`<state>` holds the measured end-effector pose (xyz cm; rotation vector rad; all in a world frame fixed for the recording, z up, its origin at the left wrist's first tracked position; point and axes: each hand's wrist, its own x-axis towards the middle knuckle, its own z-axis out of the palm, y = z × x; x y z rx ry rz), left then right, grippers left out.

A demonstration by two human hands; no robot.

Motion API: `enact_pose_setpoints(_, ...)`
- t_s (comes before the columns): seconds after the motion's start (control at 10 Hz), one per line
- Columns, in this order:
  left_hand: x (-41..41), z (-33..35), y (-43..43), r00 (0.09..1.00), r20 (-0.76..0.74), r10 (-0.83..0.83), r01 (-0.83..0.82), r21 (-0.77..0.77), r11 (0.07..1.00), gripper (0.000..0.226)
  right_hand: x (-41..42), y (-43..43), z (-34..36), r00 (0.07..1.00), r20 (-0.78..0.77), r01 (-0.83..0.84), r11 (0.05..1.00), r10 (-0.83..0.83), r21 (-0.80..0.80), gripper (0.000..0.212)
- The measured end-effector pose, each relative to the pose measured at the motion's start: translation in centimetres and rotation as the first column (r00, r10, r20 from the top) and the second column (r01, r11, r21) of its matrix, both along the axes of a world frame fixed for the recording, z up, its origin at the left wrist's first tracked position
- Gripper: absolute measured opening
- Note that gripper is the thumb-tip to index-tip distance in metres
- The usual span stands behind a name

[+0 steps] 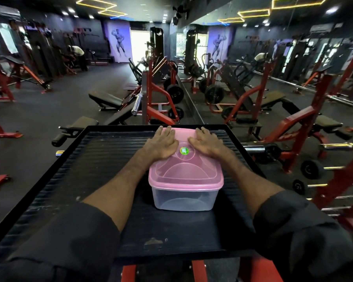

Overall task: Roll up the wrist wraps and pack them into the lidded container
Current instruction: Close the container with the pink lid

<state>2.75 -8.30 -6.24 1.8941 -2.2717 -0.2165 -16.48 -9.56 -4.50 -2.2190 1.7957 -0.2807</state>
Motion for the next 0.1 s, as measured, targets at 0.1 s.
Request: enact_pose_setpoints(0.1, -0.5, 0.34, 0.36, 0.998, 0.059, -0.019, 0.019, -0.008, 1.0, 0.079, -0.1, -0.25, -0.16, 0.998, 0.066, -0.005, 1.0, 0.005, -0.002, 0.069)
